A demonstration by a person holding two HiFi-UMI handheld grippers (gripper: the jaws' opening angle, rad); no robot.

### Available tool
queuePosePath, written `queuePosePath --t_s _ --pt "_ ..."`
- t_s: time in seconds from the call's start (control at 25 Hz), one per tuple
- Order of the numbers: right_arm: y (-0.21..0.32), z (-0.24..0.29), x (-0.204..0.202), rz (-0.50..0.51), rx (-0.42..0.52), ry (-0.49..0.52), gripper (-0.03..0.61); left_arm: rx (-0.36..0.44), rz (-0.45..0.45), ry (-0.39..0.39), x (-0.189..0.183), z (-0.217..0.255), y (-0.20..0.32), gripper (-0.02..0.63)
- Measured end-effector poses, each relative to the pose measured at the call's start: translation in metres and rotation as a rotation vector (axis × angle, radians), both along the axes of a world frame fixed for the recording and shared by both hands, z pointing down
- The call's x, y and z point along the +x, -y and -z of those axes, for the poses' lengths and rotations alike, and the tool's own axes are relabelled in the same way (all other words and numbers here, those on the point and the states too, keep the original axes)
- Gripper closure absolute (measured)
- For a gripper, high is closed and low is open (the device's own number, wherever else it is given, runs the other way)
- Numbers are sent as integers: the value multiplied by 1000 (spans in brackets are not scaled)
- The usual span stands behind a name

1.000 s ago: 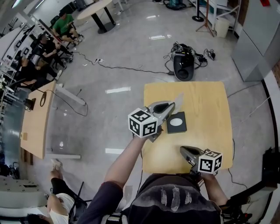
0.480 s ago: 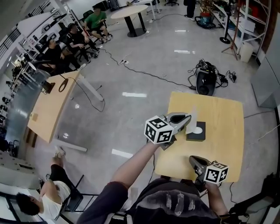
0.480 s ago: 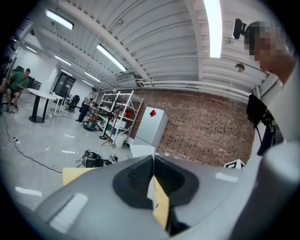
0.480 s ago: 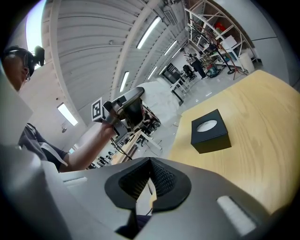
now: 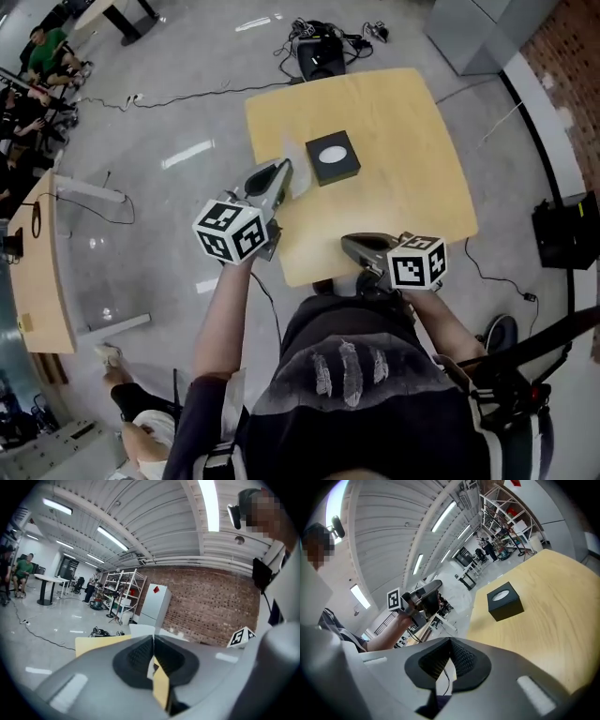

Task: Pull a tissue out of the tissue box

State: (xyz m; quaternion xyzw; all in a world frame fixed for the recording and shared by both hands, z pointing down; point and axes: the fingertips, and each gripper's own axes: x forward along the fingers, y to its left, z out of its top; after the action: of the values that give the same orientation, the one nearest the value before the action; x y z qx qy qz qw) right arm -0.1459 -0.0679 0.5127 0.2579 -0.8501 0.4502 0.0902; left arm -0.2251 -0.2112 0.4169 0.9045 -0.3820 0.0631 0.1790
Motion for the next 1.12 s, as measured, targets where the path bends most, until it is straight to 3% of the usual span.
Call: queuePosePath --t_s 0.12,0.32,0.64,0.88,1.12 --pt "-5 -3 29 -10 -4 -2 581 -1 75 38 14 -12 -7 609" --pt "-3 3 60 14 6 18 581 13 178 174 26 -31 -27 609" --pt "3 -5 126 104 -17 25 581 -113 351 305 55 -86 -61 609" --pt "14 -12 161 142 -7 21 581 -169 356 406 107 -135 -77 603" --pt "13 -17 187 120 -17 16 581 -227 228 460 166 -175 -82 524"
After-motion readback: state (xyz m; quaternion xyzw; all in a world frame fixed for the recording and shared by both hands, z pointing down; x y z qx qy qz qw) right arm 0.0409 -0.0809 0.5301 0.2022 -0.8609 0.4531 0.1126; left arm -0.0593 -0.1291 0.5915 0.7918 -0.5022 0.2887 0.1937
